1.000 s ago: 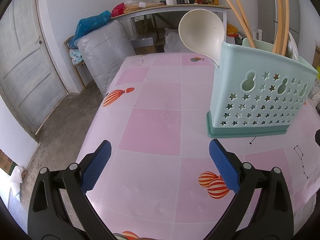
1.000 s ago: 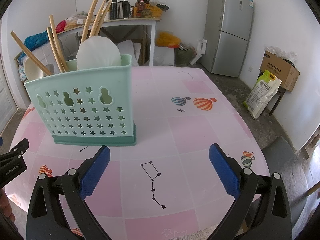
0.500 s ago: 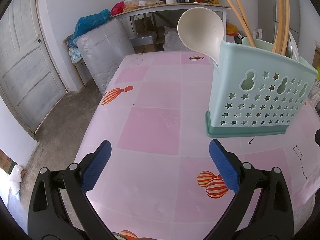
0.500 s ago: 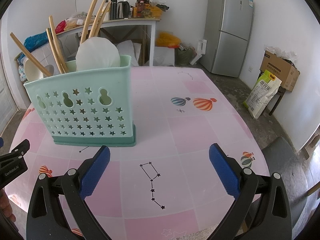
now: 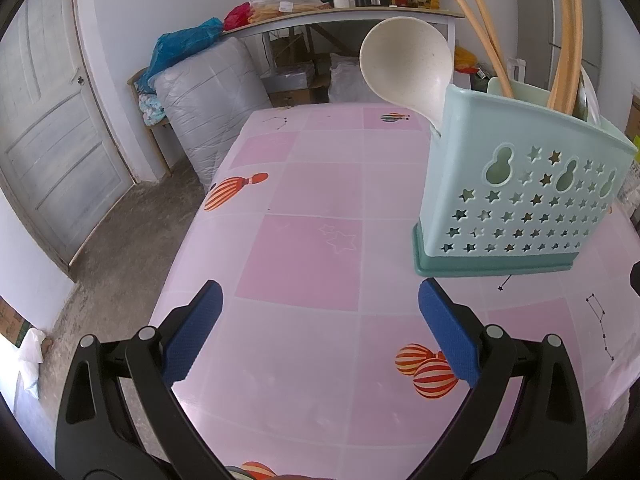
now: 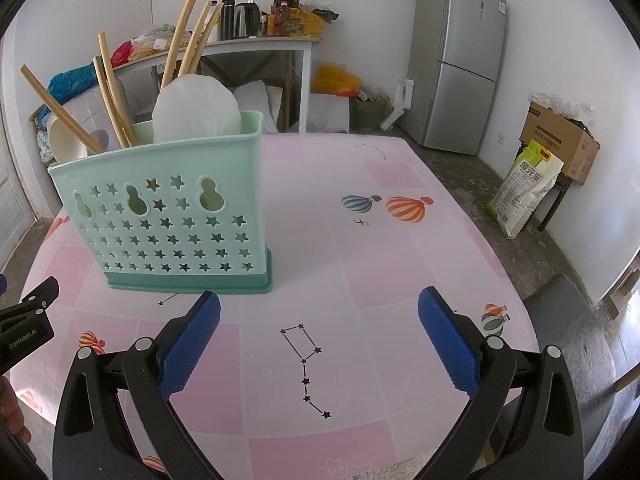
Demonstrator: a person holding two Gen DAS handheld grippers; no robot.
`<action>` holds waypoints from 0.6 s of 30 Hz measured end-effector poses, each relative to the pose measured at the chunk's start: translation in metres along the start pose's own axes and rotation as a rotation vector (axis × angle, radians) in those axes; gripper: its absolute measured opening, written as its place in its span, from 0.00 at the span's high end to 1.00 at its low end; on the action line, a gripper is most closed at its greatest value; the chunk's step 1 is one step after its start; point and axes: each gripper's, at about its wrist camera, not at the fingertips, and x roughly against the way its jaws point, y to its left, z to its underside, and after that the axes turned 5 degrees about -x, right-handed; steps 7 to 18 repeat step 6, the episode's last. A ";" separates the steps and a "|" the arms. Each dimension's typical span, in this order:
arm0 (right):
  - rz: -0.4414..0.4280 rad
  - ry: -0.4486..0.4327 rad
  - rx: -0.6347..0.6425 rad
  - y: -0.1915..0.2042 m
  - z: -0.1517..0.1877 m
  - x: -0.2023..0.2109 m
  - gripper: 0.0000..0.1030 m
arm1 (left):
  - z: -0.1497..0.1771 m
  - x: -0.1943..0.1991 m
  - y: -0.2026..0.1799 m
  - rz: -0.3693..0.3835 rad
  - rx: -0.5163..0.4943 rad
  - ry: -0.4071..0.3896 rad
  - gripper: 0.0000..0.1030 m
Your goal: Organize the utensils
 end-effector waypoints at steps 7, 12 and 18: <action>-0.003 0.001 0.000 0.000 0.000 0.000 0.06 | 0.000 0.001 0.001 0.005 0.004 0.001 0.08; -0.003 0.001 0.000 0.000 0.000 0.000 0.06 | 0.000 0.001 0.001 0.005 0.004 0.001 0.08; -0.003 0.001 0.000 0.000 0.000 0.000 0.06 | 0.000 0.001 0.001 0.005 0.004 0.001 0.08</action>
